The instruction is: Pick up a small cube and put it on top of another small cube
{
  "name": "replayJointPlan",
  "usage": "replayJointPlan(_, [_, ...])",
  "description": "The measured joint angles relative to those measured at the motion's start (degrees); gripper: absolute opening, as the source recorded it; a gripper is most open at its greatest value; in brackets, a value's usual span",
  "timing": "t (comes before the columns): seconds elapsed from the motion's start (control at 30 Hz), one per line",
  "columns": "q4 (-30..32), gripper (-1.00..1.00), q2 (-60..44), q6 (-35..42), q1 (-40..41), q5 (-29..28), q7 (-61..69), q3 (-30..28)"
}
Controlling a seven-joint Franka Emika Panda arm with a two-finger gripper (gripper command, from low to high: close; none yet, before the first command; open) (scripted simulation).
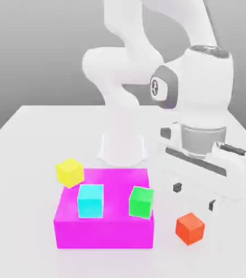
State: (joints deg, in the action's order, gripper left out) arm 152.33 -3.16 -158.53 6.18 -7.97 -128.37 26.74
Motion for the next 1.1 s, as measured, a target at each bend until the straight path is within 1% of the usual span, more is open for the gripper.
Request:
replayJointPlan(0.07, [1.2,0.0,-3.2,-1.6,-1.7,-1.5,-5.7,-0.8])
replayJointPlan(0.1, [1.2,0.0,-5.0,-2.8,-2.7,-3.3,-8.1,-2.0])
replayJointPlan(0.17, [0.6,0.0,-9.1,-5.5,-5.4,-7.7,-12.3,-5.5])
replayJointPlan(0.27, [-0.9,0.0,-15.2,-10.0,-11.1,-13.9,-17.3,-12.6])
replayJointPlan(0.3, [-1.3,-1.0,-16.7,-11.2,-12.8,-15.2,-18.3,-14.5])
replayJointPlan(0.47, [-1.3,-1.0,-16.7,-11.4,-12.8,-15.2,-18.3,-14.5])
replayJointPlan(0.5, [-1.5,-1.0,-17.5,-12.0,-13.6,-15.9,-18.8,-15.5])
replayJointPlan(0.57, [-0.9,-1.0,-15.5,-10.5,-11.9,-13.8,-17.3,-13.4])
replayJointPlan(0.67, [0.5,-1.0,-9.8,-6.5,-8.5,-7.0,-12.1,-8.5])
replayJointPlan(0.73, [1.5,-1.0,-6.0,-3.7,-7.0,-2.1,-8.3,-6.4])
replayJointPlan(0.93, [1.6,-1.0,-0.1,2.1,-3.2,7.5,7.1,-5.3])
replayJointPlan(1.1, [1.2,-1.0,4.9,7.3,-2.3,13.0,19.3,-6.5])
